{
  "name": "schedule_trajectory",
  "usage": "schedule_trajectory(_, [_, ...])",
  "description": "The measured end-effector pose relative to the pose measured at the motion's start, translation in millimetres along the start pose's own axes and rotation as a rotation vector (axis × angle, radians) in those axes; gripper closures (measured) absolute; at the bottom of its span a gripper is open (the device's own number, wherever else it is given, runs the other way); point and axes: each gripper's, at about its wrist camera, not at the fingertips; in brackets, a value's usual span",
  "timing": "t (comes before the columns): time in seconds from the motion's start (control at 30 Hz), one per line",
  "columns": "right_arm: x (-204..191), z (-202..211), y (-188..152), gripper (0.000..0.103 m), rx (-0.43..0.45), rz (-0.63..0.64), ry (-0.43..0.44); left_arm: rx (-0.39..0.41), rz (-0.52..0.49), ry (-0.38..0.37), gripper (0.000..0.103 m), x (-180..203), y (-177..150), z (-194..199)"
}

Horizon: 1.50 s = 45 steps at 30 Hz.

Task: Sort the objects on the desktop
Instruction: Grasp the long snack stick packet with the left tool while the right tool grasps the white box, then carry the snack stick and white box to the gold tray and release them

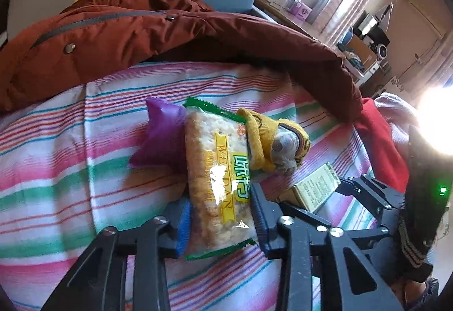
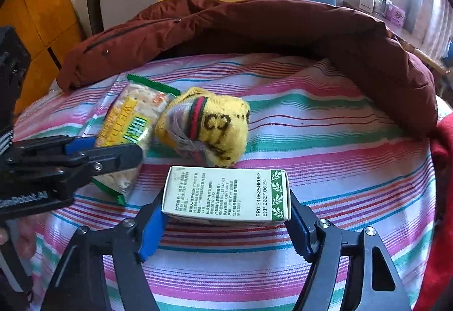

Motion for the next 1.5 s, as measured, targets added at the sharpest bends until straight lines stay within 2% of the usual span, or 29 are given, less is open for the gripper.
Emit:
schedule_trajectory(0.17, [-9.0, -0.7, -0.1, 0.029, -0.024, 0.030, 0.000, 0.015, -0.048, 0.051, 0.082, 8.4, -10.7, 18.0])
schedule_trajectory(0.4, [-22.0, 0.2, -6.4, 0.029, -0.039, 0.080, -0.016, -0.019, -0.092, 0.071, 0.084, 14.7, -29.0, 33.7])
schedule_trajectory(0.53, [-22.2, -3.9, -3.2, 0.029, -0.050, 0.092, -0.025, -0.036, -0.076, 0.089, 0.081, 19.0, -31.3, 28.5])
schedule_trajectory(0.63, [-21.9, -2.1, -4.2, 0.029, -0.054, 0.094, -0.031, -0.087, -0.071, 0.090, 0.083, 21.0, -33.6, 15.8])
schedule_trajectory(0.77, [-20.1, -2.0, -2.7, 0.029, -0.056, 0.089, -0.033, -0.056, -0.072, 0.111, 0.085, 25.4, -38.8, 25.3])
schedule_trajectory(0.9, [-16.7, 2.0, 1.4, 0.029, -0.043, 0.078, -0.021, 0.010, -0.071, 0.147, 0.085, 26.2, -43.1, 56.7])
schedule_trajectory(1.03, [-24.9, 4.5, 3.9, 0.029, -0.034, 0.082, 0.001, 0.093, -0.100, 0.241, 0.085, 34.0, -51.1, 101.5])
schedule_trajectory(1.23, [-52.4, 13.2, -0.2, 0.029, -0.028, 0.107, 0.076, 0.216, -0.072, 0.346, 0.085, 29.8, -75.5, 174.6])
schedule_trajectory(1.5, [-101.2, 21.7, -15.2, 0.029, -0.044, 0.155, 0.175, 0.269, 0.016, 0.453, 0.085, -6.4, -119.4, 241.0])
Point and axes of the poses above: each gripper's, at about its wrist camera, not at the fingertips, and z roughly against the way its jaws point, x to its right, y to its top, and after that the axes turned 5 degrees about -z, right-handed
